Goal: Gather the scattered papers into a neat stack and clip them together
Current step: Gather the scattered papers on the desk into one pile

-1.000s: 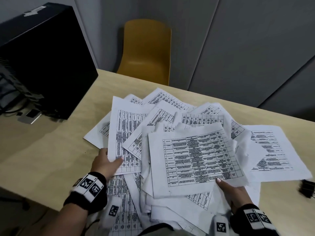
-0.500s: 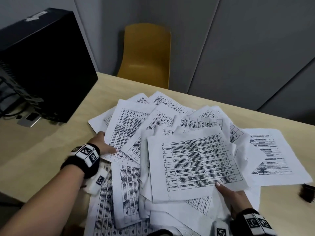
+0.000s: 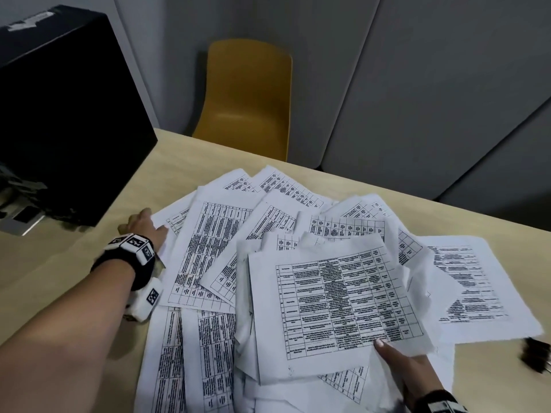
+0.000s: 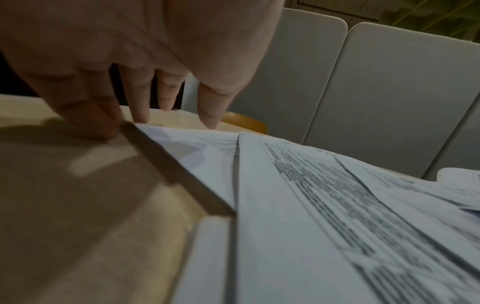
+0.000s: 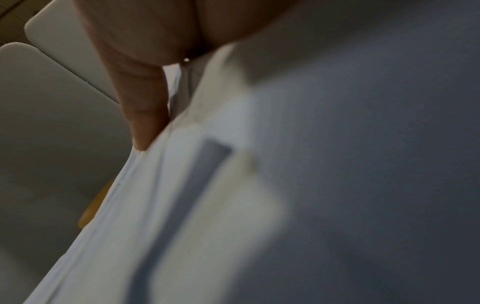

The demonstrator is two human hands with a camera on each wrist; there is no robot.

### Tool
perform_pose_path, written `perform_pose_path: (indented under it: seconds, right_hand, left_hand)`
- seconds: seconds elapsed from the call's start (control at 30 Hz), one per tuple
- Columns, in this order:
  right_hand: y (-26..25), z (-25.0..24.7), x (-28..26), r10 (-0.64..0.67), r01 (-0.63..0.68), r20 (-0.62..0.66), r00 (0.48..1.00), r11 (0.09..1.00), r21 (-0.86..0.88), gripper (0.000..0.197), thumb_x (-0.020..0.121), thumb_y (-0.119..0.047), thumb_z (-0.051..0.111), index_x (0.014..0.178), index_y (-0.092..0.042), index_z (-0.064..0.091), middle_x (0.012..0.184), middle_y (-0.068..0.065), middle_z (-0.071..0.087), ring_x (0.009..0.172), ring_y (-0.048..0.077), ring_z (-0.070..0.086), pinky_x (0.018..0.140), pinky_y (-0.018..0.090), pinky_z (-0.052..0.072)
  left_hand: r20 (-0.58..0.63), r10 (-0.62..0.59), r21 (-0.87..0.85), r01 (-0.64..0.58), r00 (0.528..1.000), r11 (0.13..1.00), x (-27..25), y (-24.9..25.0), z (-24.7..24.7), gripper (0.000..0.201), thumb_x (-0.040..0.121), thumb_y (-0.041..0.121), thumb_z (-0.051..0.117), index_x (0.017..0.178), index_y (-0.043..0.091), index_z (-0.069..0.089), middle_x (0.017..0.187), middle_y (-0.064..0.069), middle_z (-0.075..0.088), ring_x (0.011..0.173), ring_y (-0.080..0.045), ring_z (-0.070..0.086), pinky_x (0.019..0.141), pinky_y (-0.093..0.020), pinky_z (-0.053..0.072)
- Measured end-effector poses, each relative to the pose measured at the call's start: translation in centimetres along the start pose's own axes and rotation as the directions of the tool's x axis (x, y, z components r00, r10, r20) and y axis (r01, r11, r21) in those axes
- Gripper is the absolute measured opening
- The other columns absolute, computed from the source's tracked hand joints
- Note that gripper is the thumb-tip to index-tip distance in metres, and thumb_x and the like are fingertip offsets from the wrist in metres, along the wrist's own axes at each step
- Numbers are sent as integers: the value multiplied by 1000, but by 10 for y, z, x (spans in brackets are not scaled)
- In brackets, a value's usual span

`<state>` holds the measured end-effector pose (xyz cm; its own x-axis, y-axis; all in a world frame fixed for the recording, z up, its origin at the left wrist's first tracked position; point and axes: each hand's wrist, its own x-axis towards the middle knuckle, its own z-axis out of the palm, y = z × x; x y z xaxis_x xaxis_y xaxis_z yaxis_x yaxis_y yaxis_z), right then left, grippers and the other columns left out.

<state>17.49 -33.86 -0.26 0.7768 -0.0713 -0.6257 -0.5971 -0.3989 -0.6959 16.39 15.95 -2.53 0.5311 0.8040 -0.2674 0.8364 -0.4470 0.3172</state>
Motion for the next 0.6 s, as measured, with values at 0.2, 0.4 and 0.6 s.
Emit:
perform_pose_path:
  seconds: [0.2, 0.4, 0.6]
  right_hand:
    - [7, -2, 8, 23, -23, 11, 1000, 1000, -12, 51, 72, -22, 78, 39, -18, 39, 32, -2, 37, 34, 11, 33, 53, 25, 27]
    - [5, 1, 3, 6, -5, -25, 1000, 999, 50, 27, 77, -15, 74, 63, -13, 51, 37, -8, 50, 37, 7, 52, 48, 21, 31]
    - [1, 2, 0, 35, -34, -57, 998, 999, 22, 47, 78, -20, 73, 54, -20, 33, 21, -9, 31, 18, 2, 29, 46, 24, 22]
  left_hand:
    - [83, -26, 55, 22, 996, 998, 1, -5, -1, 42, 80, 25, 61, 116, 11, 47, 121, -23, 56, 112, -40, 52, 93, -40, 44]
    - [20, 40, 91, -42, 999, 995, -5, -13, 0, 42, 65, 28, 77, 98, 12, 56, 121, -22, 48, 117, -39, 41, 97, -43, 37]
    - [182, -19, 101, 1, 983, 995, -11, -10, -4, 92, 55, 19, 85, 132, 3, 36, 132, -25, 45, 118, -41, 49, 98, -44, 42]
